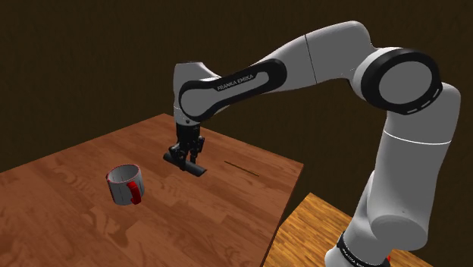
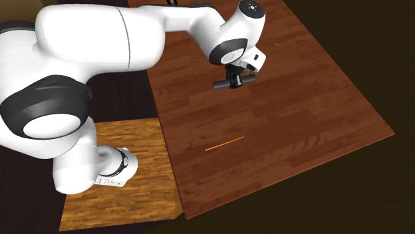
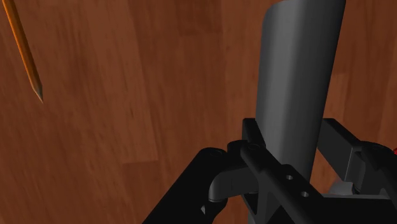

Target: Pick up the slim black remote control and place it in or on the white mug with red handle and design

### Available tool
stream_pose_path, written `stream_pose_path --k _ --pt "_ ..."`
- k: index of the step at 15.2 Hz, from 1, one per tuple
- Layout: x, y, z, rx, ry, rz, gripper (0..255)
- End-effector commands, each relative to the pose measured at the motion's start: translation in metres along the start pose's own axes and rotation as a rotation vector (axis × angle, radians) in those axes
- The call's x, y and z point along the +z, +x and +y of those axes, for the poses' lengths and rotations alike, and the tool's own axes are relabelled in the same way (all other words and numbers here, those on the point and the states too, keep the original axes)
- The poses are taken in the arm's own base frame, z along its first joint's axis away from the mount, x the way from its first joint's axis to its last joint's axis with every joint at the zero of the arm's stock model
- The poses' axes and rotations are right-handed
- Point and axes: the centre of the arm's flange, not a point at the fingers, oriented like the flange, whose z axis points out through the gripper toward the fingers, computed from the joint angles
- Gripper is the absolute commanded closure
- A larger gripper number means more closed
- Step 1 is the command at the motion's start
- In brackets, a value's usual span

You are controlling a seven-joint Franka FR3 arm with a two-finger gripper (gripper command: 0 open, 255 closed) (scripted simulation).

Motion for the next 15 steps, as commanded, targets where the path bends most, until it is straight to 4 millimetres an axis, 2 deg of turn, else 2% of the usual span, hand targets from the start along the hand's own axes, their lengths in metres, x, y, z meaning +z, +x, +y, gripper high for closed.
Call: stream_pose_path --k 1,12,15 --pt "-0.011 0.0 -0.003 0.0 0.0 0.0 255" --pt "-0.067 -0.001 -0.007 0.0 0.0 0.0 255" --pt "-0.063 0.021 -0.04 0.0 0.0 0.0 255"
